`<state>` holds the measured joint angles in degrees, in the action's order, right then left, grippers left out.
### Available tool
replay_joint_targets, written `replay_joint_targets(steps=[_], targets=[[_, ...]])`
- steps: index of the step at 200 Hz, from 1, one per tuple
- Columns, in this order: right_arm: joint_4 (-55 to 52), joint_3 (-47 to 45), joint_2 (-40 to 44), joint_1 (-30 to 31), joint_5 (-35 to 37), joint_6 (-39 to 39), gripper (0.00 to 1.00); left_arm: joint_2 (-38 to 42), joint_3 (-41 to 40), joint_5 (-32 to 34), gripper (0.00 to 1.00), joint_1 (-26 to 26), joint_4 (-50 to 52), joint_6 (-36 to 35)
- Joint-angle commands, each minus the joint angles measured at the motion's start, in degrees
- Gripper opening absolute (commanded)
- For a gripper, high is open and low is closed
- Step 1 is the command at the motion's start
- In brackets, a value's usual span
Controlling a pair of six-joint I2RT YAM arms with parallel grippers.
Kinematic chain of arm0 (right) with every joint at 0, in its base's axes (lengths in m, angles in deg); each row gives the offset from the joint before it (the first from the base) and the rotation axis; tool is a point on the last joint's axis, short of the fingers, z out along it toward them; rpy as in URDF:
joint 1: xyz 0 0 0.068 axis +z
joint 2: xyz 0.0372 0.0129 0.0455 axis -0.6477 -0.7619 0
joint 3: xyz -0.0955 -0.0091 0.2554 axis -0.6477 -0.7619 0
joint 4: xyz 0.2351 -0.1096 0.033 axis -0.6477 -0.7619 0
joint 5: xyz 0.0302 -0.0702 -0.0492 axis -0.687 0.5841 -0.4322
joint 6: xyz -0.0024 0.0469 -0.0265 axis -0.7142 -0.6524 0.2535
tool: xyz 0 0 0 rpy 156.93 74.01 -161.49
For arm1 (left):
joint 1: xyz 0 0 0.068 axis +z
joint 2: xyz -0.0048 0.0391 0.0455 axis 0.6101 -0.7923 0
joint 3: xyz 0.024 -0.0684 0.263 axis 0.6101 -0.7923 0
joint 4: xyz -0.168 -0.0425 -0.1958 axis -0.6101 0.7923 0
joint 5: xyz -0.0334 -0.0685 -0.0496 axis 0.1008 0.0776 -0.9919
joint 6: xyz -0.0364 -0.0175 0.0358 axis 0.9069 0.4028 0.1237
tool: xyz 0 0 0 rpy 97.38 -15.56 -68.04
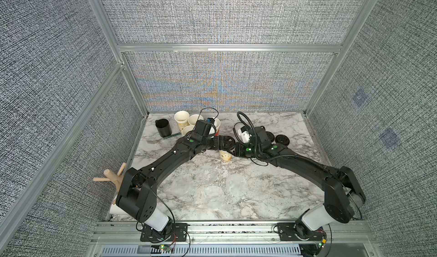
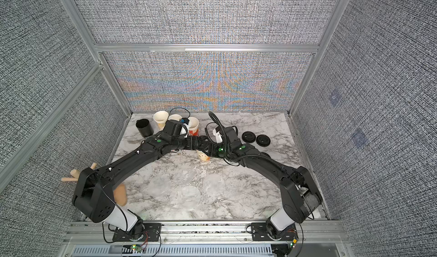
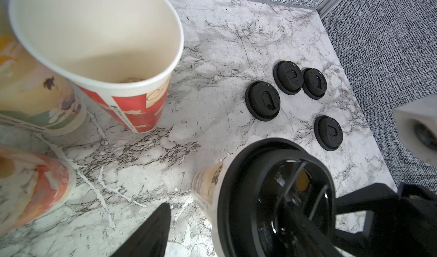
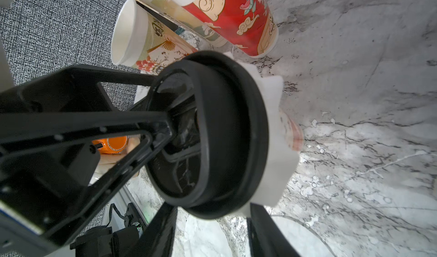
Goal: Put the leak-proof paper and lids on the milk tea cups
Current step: Secure the cup lid on the cup.
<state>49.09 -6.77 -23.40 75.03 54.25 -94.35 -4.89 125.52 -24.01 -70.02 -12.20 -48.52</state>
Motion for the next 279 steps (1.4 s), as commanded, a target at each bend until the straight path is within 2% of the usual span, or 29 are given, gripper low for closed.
replay_joint_targets(steps=[1,72,167,279], targets=[[-14.4,0.3,-0.2,-0.8,13.0,0.2,0.48,-0.8,-0.9,2.3,0.76,0.0,14.1,-2.6],[-17.9,8.8,4.3,-3.0,13.6,4.8,0.49,-0.9,-0.6,2.3,0.76,0.0,14.3,-2.5],[-20.5,20.6,-5.2,-3.7,10.8,10.0,0.48,-0.8,-0.6,2.3,0.75,0.0,14.5,-2.4],[-19.6,18.1,-7.9,-2.1,10.9,8.9,0.46,-1.1,-0.5,2.4,0.75,0.0,14.3,-2.6]])
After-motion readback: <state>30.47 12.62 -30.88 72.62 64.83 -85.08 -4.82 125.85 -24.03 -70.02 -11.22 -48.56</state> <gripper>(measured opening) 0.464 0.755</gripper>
